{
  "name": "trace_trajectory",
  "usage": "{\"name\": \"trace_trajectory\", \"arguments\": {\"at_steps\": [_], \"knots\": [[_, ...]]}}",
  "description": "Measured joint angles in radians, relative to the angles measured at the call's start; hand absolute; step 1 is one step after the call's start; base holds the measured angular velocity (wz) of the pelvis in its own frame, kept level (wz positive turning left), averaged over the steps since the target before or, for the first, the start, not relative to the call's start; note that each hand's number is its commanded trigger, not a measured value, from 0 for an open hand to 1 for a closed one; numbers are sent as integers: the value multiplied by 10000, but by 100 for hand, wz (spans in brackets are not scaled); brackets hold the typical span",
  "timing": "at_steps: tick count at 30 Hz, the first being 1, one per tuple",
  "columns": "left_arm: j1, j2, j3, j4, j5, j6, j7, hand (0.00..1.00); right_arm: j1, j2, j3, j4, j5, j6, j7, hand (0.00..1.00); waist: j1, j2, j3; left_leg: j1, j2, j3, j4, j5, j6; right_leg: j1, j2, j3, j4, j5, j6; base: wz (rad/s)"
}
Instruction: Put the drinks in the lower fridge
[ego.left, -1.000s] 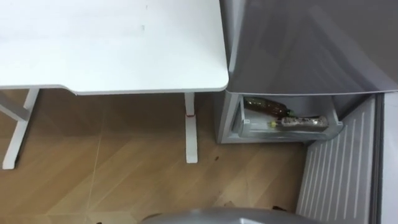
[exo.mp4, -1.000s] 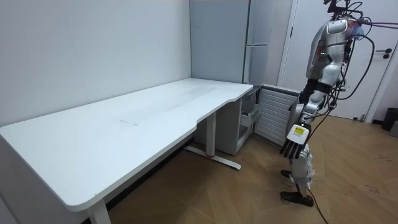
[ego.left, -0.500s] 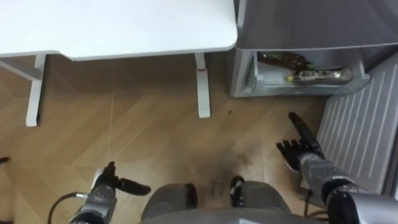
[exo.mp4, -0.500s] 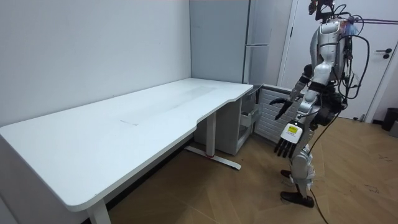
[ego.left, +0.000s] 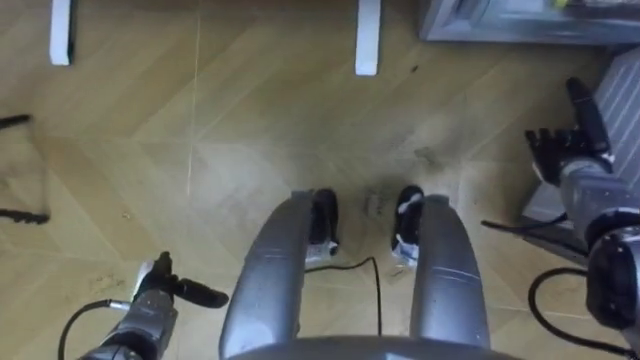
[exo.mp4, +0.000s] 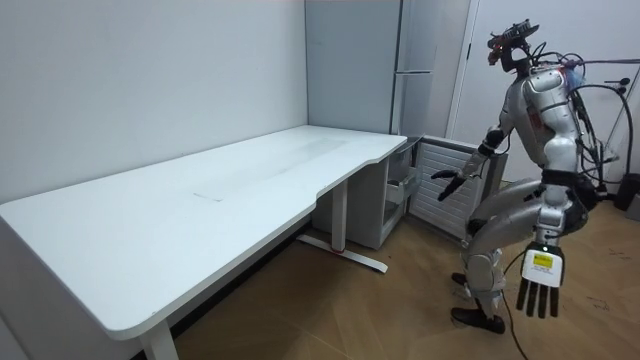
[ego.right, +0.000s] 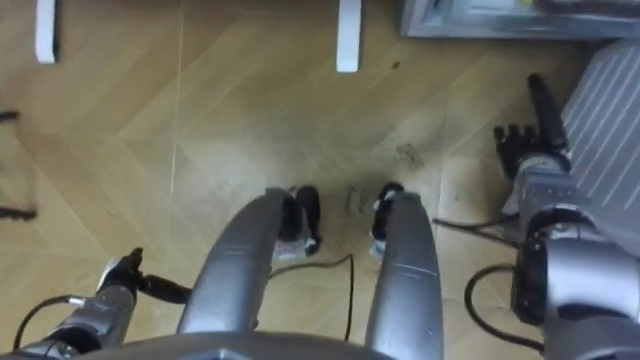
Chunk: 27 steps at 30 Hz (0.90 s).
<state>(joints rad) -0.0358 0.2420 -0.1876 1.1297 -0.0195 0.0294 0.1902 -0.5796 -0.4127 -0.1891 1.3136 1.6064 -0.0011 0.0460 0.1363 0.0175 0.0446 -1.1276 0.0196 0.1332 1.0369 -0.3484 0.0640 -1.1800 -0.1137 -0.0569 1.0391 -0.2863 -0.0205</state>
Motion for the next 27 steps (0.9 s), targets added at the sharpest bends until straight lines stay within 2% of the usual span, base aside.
{"name": "trace_trajectory", "arguments": {"at_steps": [3,6,9,11,14,16,18,19,20,21,23,27], "knots": [[158,216,-474,-327,-388,-34,0,0,-139,-458,327,-331,99,-192,92,0,88,0,-6,-765,-161,-64,809,-133,157,-727,-266,27,867,-200,74,21],[311,314,-539,-445,-567,-72,-76,0,-296,-603,471,-694,135,-333,442,0,122,-7,-14,-1314,-164,-21,1710,-463,384,-1290,-469,133,1794,-514,159,14],[494,381,-544,-752,-679,-28,-273,0,-405,-699,747,-1260,133,-329,651,0,204,-22,-14,-1668,-210,78,2153,-561,482,-1689,-621,241,2312,-631,212,7],[946,545,-560,-1514,-896,-55,-283,0,-473,-860,1058,-1595,332,-325,745,0,264,-19,-17,-1847,-313,83,2518,-661,520,-1874,-783,276,2760,-816,233,17],[1603,787,-622,-2464,-1081,-65,-319,0,-709,-1095,1313,-1917,340,-327,794,0,319,-65,-13,-2109,-374,77,3013,-812,541,-2144,-1008,286,3329,-1078,208,14],[1911,928,-627,-2707,-1070,-48,-425,0,-730,-1089,1553,-1981,333,-323,771,0,270,-188,-13,-2261,-374,77,3186,-854,503,-2298,-1088,264,3528,-1134,161,4],[2270,1084,-727,-3077,-1085,31,-597,0,-738,-1116,1911,-2299,353,-331,736,0,116,-325,-7,-2495,-377,120,3365,-862,497,-2582,-1304,231,3766,-1168,102,0],[2342,1126,-730,-3146,-1083,51,-668,0,-741,-1116,1991,-2334,352,-342,735,0,86,-379,-7,-2544,-381,147,3408,-862,497,-2655,-1372,240,3843,-1190,81,6],[2444,1235,-749,-3272,-1075,57,-744,0,-751,-1135,2107,-2408,351,-334,729,0,24,-492,28,-2607,-414,208,3473,-860,484,-2792,-1552,241,4005,-1228,25,8],[2543,1325,-749,-3446,-1079,74,-770,0,-751,-1139,2191,-2497,356,-334,690,0,-13,-569,30,-2693,-432,214,3553,-851,455,-2907,-1717,214,4120,-1257,-16,7],[2691,1429,-748,-3721,-1079,58,-826,0,-751,-1174,2301,-2723,365,-335,540,0,-57,-667,47,-2814,-443,222,3577,-815,389,-3062,-1871,164,4201,-1292,-45,6],[2855,1440,-584,-3841,-1075,46,-833,0,-753,-1338,2682,-3381,356,-315,-244,0,-47,-784,113,-2937,-420,30,3547,-712,202,-3083,-2315,-292,4223,-1483,-206,1]]}}
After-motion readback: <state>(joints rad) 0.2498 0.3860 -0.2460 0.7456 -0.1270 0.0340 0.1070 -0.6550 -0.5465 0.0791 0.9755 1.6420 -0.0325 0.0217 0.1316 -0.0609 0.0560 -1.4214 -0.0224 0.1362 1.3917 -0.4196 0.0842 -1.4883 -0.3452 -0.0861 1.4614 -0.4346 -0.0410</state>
